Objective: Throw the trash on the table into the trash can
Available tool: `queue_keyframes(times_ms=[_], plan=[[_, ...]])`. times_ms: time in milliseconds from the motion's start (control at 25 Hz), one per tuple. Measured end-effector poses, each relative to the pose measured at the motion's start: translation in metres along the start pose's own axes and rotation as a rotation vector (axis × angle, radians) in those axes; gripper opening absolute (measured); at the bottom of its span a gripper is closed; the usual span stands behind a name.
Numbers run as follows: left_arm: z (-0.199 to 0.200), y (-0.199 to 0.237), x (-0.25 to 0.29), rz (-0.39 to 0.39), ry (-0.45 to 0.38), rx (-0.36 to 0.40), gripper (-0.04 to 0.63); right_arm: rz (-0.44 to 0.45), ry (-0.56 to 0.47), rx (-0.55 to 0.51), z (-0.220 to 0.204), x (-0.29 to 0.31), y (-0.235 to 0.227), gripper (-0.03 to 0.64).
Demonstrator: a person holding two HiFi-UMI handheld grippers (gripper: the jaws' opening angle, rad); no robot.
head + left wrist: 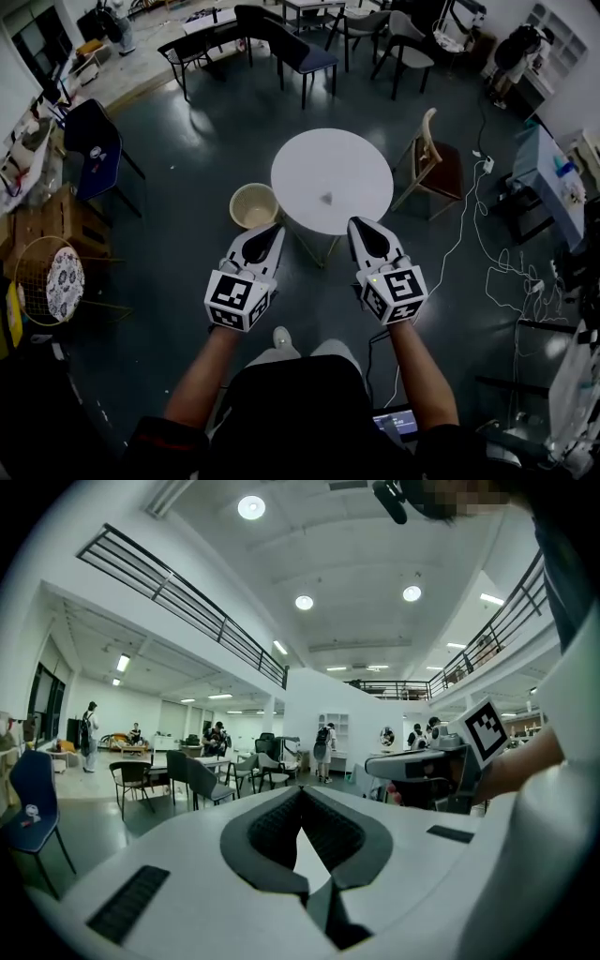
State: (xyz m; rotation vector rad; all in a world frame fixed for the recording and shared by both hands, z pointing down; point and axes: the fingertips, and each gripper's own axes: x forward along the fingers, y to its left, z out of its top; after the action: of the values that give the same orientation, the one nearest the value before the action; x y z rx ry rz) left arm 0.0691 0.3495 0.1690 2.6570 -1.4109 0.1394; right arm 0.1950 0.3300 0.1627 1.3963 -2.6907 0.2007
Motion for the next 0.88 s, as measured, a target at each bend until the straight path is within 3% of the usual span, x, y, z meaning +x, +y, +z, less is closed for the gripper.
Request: queue_keyframes(times_ms=[360, 880], plan=[[-0.027, 0.031, 0.063, -0.077, 0.063, -0.037, 0.008, -0.076, 0.037, 0.016, -0.014, 0.045, -0.042, 0.012], [-0.057, 0.034, 0.228, -0.181, 0.152, -0.041, 0.008, -0.078, 0.084, 0.056, -0.036, 0.119, -0.179, 0.012]])
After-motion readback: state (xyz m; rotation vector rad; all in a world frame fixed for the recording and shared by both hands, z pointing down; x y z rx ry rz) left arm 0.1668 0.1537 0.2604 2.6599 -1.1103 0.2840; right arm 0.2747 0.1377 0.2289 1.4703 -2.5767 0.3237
